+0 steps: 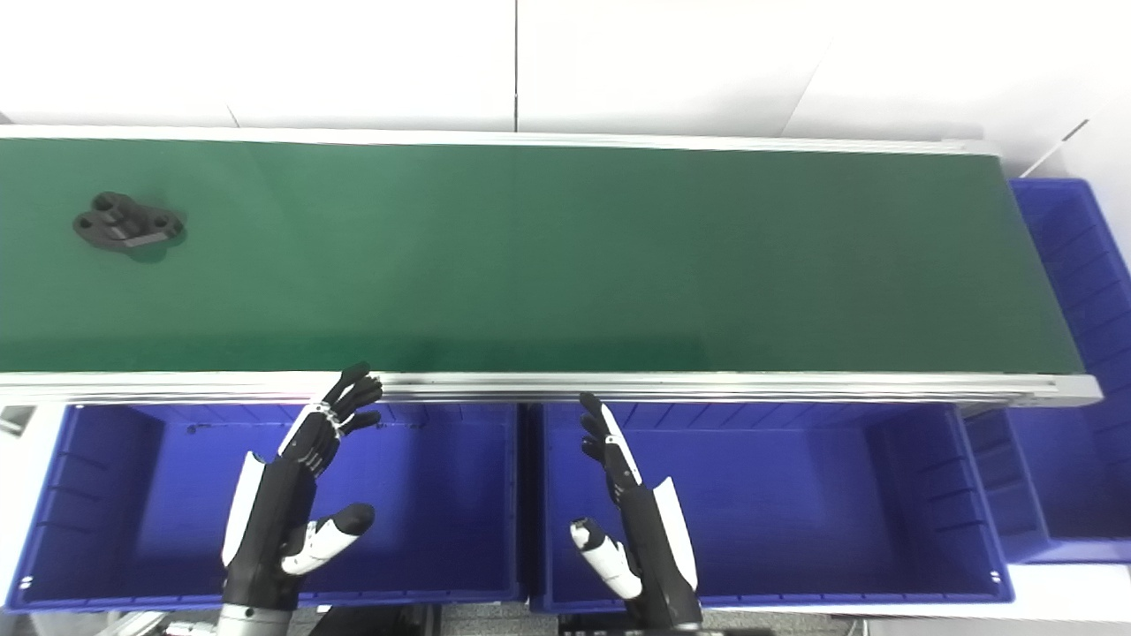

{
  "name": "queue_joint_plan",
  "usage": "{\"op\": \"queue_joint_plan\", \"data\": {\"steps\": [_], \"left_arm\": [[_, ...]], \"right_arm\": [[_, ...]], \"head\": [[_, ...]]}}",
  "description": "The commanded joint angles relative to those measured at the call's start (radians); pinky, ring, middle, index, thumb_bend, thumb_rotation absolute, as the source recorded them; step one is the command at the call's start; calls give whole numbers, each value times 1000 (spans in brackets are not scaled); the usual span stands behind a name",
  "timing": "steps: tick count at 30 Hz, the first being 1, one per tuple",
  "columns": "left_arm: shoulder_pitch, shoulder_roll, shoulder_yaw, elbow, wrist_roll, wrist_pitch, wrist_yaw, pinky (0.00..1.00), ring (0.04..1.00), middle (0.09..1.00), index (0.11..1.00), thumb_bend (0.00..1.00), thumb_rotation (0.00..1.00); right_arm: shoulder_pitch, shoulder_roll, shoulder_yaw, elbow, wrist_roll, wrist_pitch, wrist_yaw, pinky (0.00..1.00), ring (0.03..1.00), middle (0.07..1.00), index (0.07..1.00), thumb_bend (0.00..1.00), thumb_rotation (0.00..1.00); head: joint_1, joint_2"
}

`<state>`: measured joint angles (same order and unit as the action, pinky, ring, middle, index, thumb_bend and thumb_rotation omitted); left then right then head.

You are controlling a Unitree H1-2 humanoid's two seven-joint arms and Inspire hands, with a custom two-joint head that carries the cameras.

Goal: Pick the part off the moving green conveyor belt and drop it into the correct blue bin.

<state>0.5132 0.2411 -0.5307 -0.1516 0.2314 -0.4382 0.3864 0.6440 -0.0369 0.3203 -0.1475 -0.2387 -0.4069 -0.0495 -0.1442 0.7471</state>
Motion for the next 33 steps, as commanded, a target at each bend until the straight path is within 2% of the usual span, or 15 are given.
{"op": "queue_joint_plan", "data": {"steps": [1,2,6,9,12,18,19,23,26,31,33], "left_arm": [[14,8,3,-38,12,-32,-11,750,833,849,876,851,823],[19,9,8,-45,-1,-31,-25,758,838,852,880,861,826],[21,4,5,-45,-1,-32,-7,745,828,837,868,837,792],[17,9,8,-43,1,-32,-19,764,841,847,872,841,811],[2,15,-5,-21,16,-32,10,746,833,843,869,820,821],[-16,26,-25,-3,20,-32,46,731,814,829,855,848,808],[-17,29,-29,0,28,-32,53,724,810,827,856,845,809],[-24,36,-48,11,21,-32,67,717,802,823,853,836,794],[-26,40,-52,13,4,-32,56,717,793,822,855,848,764],[-12,32,-35,12,-17,-32,11,739,791,825,863,882,775],[-16,28,-39,16,-7,-32,29,716,773,815,854,879,761]], "right_arm": [[11,9,7,-35,-7,-31,2,892,948,975,956,862,1000],[11,8,7,-35,-9,-29,2,889,946,974,955,864,1000],[12,5,10,-40,7,-11,14,910,955,980,945,905,1000],[6,3,13,-30,11,-15,17,923,959,979,943,909,1000],[-3,0,15,-16,8,-29,16,931,956,977,942,900,1000],[-7,2,19,-12,11,-30,16,937,958,976,939,894,1000],[-8,1,18,-7,11,-35,14,934,957,974,936,894,1000],[-11,-1,16,11,14,-48,11,922,952,971,930,897,1000],[-13,-6,17,20,14,-54,11,917,951,971,933,887,1000],[-15,-10,15,22,18,-53,12,902,945,969,941,877,995],[-17,-11,15,27,22,-51,13,918,952,975,944,886,998]], "head": [[1,-4],[1,-4],[7,-12],[10,-24],[14,-28],[9,-35],[15,-55],[27,-87],[28,-90],[38,-74],[38,-75]]}}
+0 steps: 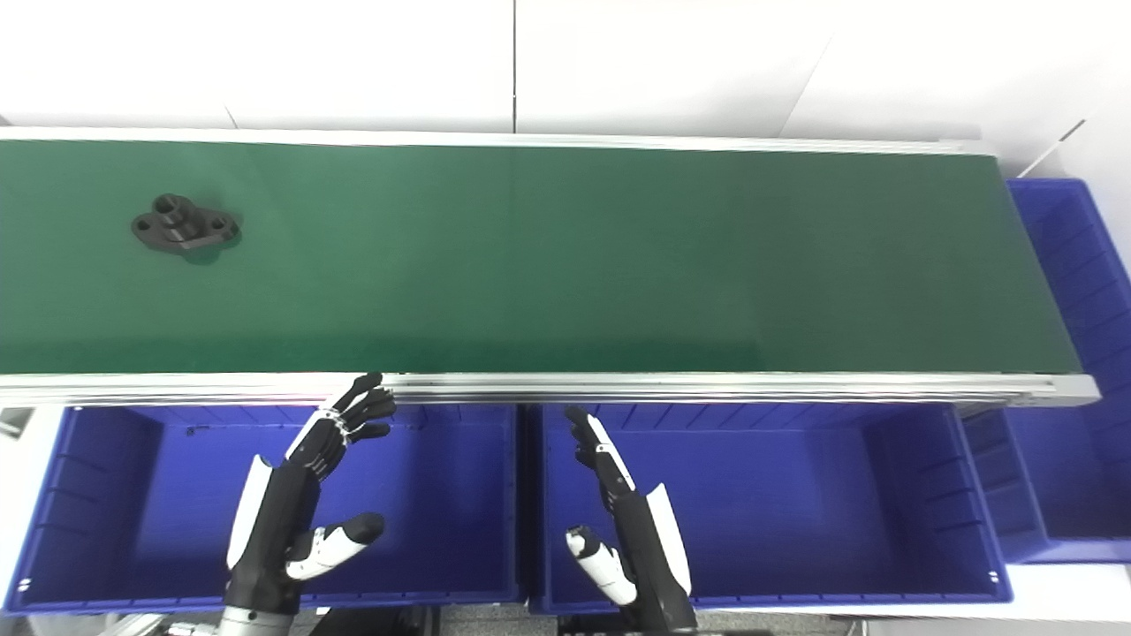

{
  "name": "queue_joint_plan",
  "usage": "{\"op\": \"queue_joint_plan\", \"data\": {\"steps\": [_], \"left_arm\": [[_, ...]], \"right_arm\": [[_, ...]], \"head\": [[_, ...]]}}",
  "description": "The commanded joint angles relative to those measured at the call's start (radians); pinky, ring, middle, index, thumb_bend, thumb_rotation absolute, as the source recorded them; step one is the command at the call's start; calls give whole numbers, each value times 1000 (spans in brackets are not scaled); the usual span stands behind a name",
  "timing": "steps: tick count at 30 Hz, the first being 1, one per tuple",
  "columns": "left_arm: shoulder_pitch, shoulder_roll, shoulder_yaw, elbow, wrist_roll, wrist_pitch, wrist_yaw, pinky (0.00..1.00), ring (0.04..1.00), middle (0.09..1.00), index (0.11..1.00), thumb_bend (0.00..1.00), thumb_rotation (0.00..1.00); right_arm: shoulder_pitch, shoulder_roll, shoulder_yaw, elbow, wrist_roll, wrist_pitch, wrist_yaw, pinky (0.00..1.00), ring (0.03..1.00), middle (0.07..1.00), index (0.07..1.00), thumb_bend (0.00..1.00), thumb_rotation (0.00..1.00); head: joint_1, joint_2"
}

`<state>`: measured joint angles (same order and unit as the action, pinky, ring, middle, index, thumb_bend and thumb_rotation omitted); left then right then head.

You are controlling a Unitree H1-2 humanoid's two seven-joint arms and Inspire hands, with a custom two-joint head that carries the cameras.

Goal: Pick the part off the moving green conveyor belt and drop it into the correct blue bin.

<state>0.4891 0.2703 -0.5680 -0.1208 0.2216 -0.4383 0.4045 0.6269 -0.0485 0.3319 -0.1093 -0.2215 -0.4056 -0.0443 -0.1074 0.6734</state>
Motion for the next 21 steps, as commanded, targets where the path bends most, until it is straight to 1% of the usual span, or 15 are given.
{"op": "queue_joint_plan", "data": {"steps": [1,3,6,9,13,14,15,16,17,18,19,20,21], "left_arm": [[5,-2,-4,-12,9,-32,19,704,770,810,852,862,753],[0,-2,-9,-7,10,-32,23,704,772,812,854,854,752],[-10,-2,-18,1,-4,-32,25,716,776,816,856,848,741],[-10,-6,-17,6,-13,-32,5,731,783,819,859,862,733],[-20,-13,-29,21,-8,-32,27,707,771,803,844,857,716],[-24,-14,-34,29,-8,-32,34,705,770,801,841,859,712],[-25,-14,-36,33,-17,-32,28,700,772,800,839,861,714],[-28,-16,-38,41,-22,-32,25,711,779,802,840,865,706],[-31,-17,-40,48,-23,-32,26,717,784,802,839,870,702],[-35,-18,-42,60,-24,-32,28,712,784,798,835,873,700],[-39,-18,-44,69,-24,-32,31,711,785,798,834,874,699],[-46,-16,-49,80,-21,-32,33,708,787,800,838,864,697],[-51,-15,-51,89,-26,-32,29,707,788,801,839,862,696]], "right_arm": [[-1,0,3,-8,7,-53,8,927,956,976,943,887,997],[-5,-2,1,-3,7,-56,6,934,959,978,942,887,996],[-10,-3,0,4,13,-57,6,932,945,975,939,887,997],[-15,-8,-3,9,14,-56,7,917,918,968,943,885,1000],[-23,-12,-6,27,26,-61,3,884,887,960,936,906,993],[-25,-13,-7,33,31,-62,3,879,883,959,935,909,991],[-26,-14,-8,37,33,-62,3,852,868,956,935,917,984],[-30,-16,-8,45,35,-63,1,835,860,955,935,920,982],[-33,-17,-8,52,34,-63,-3,826,854,954,934,918,983],[-39,-19,-8,64,33,-63,-8,826,848,950,930,918,988],[-43,-21,-7,71,33,-63,-13,825,846,948,929,918,988],[-49,-22,-6,82,31,-63,-21,815,839,943,924,920,987],[-55,-24,-5,91,29,-64,-25,812,837,942,923,921,986]], "head": [[3,2],[9,-6],[12,-3],[21,-10],[31,-28],[36,-40],[39,-41],[48,-62],[48,-67],[52,-90],[52,-90],[57,-109],[57,-115]]}}
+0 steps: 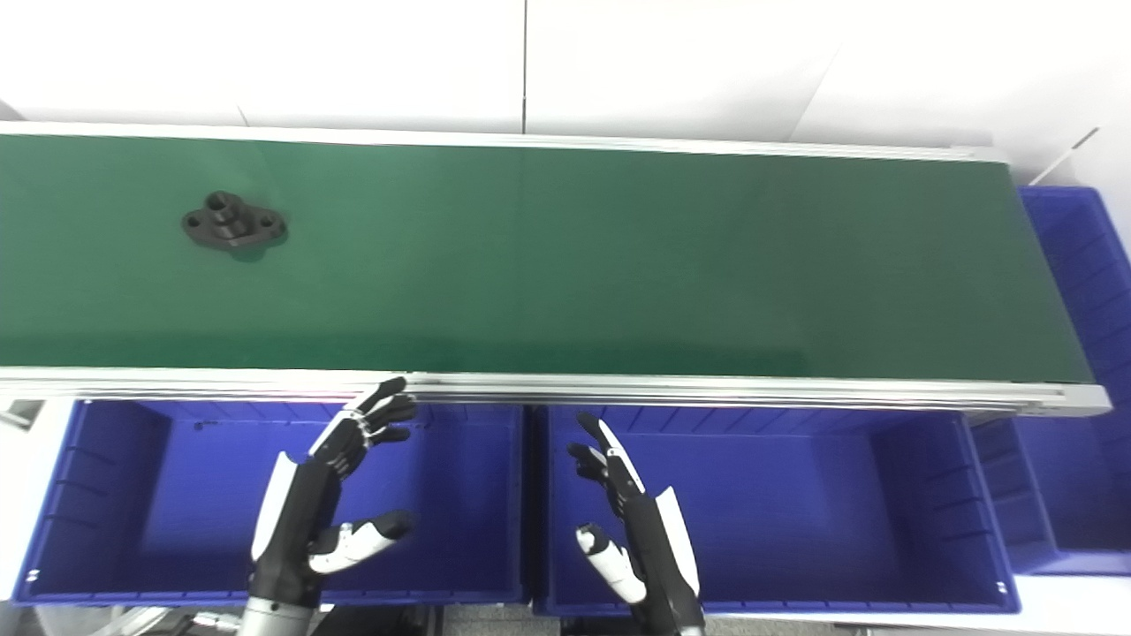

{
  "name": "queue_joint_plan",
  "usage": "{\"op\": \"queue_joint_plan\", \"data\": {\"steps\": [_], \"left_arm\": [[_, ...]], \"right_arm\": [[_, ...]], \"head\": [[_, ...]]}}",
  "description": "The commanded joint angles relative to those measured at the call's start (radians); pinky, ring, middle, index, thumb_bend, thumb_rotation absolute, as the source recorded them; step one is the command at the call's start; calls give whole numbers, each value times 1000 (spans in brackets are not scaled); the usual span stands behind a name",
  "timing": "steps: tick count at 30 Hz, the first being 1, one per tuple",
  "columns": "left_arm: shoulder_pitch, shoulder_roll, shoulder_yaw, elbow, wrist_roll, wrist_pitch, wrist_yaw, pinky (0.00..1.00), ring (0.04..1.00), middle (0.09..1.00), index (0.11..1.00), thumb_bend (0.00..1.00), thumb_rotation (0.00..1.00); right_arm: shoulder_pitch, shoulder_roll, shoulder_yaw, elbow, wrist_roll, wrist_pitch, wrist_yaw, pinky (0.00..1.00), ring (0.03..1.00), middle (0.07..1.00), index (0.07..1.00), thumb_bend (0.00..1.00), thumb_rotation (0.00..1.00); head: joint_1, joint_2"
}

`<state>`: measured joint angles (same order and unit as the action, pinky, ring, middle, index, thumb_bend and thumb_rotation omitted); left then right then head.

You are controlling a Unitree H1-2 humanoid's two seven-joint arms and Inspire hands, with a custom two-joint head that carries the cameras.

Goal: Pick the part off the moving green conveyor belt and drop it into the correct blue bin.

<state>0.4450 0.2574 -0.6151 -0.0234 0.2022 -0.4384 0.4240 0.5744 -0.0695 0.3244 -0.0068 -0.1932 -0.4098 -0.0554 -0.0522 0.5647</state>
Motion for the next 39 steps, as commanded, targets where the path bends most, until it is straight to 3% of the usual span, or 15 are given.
{"op": "queue_joint_plan", "data": {"steps": [1,9,15,22,28,33,37,39], "left_arm": [[-12,-1,-6,-2,-10,-32,8,710,792,803,840,864,689],[-50,-6,-25,69,15,-32,29,723,808,813,849,880,736],[-65,-16,-34,94,3,-31,20,709,793,799,826,872,695],[-68,-16,-51,89,20,-31,34,690,776,795,817,862,717],[-59,-24,-68,56,66,-32,79,671,763,781,805,860,738],[-53,-22,-76,29,54,-31,50,694,787,798,822,876,747],[-49,-25,-80,20,70,-31,63,690,779,795,826,874,749],[-48,-27,-80,18,85,-31,73,684,769,791,824,874,759]], "right_arm": [[-6,-4,3,-6,0,-59,-16,801,837,943,922,920,990],[-47,-35,17,41,3,-60,-51,799,850,940,916,892,1000],[-72,-69,39,63,9,-60,-91,795,853,945,928,859,1000],[-71,-103,67,42,20,-60,-125,828,868,941,941,858,976],[-45,-130,64,-36,20,-60,-133,837,866,936,957,877,904],[-20,-152,67,-107,13,-60,-147,845,860,924,929,870,855],[-18,-200,93,-208,-123,-60,-187,744,849,915,918,819,804],[-29,-207,101,-253,-196,-60,-218,757,863,908,904,804,782]], "head": [[3,-8],[80,-67],[133,-102],[145,-81],[141,-30],[136,-13],[131,-6],[128,-1]]}}
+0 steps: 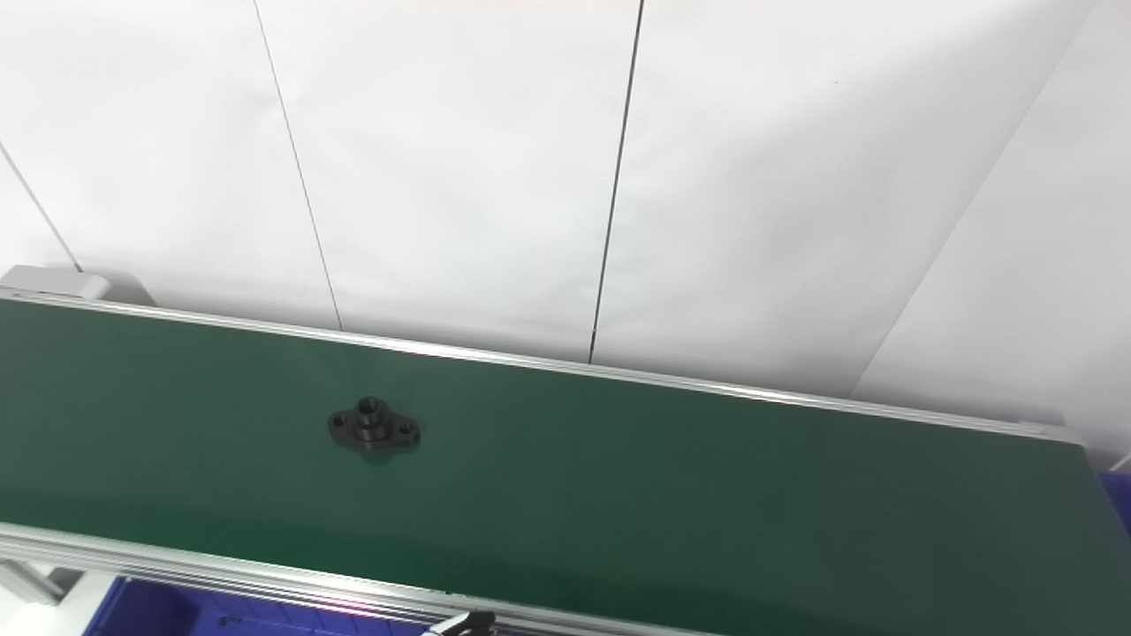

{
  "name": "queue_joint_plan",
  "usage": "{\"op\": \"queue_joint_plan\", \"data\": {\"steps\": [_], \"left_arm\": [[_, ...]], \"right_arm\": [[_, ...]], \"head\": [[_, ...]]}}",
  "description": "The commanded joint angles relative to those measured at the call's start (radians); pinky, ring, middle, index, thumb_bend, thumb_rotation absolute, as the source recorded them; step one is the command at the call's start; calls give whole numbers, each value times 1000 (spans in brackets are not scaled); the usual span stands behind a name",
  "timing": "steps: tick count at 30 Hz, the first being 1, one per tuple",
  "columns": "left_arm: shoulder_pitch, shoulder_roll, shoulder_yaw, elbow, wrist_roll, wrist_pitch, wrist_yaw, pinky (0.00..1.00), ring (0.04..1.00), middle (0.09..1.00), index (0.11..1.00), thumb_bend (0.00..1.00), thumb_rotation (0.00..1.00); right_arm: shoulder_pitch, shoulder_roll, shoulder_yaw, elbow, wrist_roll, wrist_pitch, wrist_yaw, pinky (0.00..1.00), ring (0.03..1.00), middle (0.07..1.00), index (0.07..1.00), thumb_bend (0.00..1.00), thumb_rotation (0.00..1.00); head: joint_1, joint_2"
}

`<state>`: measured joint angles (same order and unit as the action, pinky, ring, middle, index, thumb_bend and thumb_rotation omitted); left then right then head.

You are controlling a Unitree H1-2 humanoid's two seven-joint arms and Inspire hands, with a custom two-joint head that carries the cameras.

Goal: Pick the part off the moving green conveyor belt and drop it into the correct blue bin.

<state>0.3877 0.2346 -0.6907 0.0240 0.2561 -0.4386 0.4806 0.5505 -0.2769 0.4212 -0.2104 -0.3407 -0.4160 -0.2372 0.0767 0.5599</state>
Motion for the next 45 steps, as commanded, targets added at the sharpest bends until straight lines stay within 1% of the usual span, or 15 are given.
{"op": "queue_joint_plan", "data": {"steps": [1,5,9,13,17,20,25,27,28,32,34,35,39,41,45], "left_arm": [[10,-4,-6,-29,36,-31,21,681,766,791,824,870,765],[12,-4,-11,-32,45,-31,31,679,769,793,828,867,762],[-3,7,-25,-32,55,-31,55,675,773,794,825,867,763],[-4,10,-26,-41,49,-31,53,677,777,798,831,885,766],[-4,11,-24,-47,37,-31,45,703,791,804,838,880,754],[-7,11,-26,-48,37,-31,44,717,797,805,839,870,744],[-9,8,-24,-53,28,-31,30,727,801,807,842,878,723],[-11,7,-24,-54,21,-31,24,728,800,807,847,886,708],[-11,6,-23,-56,15,-31,19,721,794,805,848,890,698],[-9,0,-16,-58,4,-31,3,713,788,802,850,897,685],[-9,-3,-10,-60,-1,-31,-10,711,784,799,847,908,677],[-8,-4,-6,-63,-4,-31,-18,708,781,797,846,909,671],[-10,-13,2,-63,-7,-31,-40,710,780,797,848,910,660],[-20,-12,-8,-57,13,-31,-24,708,772,793,847,893,658],[-28,-13,-23,-50,40,-31,-12,729,787,800,854,872,664]], "right_arm": [[-12,3,6,-65,-68,-54,-47,765,875,913,902,804,775],[-36,45,-13,-119,-165,-53,-91,796,909,947,938,832,779],[-82,103,-49,-187,-168,-3,-20,889,965,995,994,867,762],[-171,144,-87,-221,-130,56,47,923,983,1000,1000,896,733],[-267,162,-133,-238,-59,127,118,954,997,1000,1000,915,755],[-350,167,-171,-228,-56,161,151,938,987,1000,1000,905,782],[-488,168,-207,-207,-97,241,216,986,997,1000,1000,878,767],[-550,163,-213,-192,-119,278,246,898,950,965,974,872,729],[-583,162,-214,-182,-132,302,264,841,924,947,958,897,702],[-665,163,-207,-137,-196,346,295,796,894,918,926,915,693],[-708,166,-195,-110,-242,379,316,766,870,905,916,937,656],[-732,167,-186,-94,-268,396,328,716,834,887,903,971,610],[-814,166,-154,-33,-362,450,371,669,795,865,912,985,596],[-855,168,-136,6,-403,472,390,642,765,835,906,998,581],[-923,164,-99,88,-465,494,413,636,758,814,911,1000,592]], "head": [[-1,6],[-8,21],[-31,36],[-49,55],[-48,73],[-46,78],[-48,89],[-47,91],[-48,93],[-52,96],[-55,99],[-55,99],[-52,107],[-49,110],[-42,115]]}}
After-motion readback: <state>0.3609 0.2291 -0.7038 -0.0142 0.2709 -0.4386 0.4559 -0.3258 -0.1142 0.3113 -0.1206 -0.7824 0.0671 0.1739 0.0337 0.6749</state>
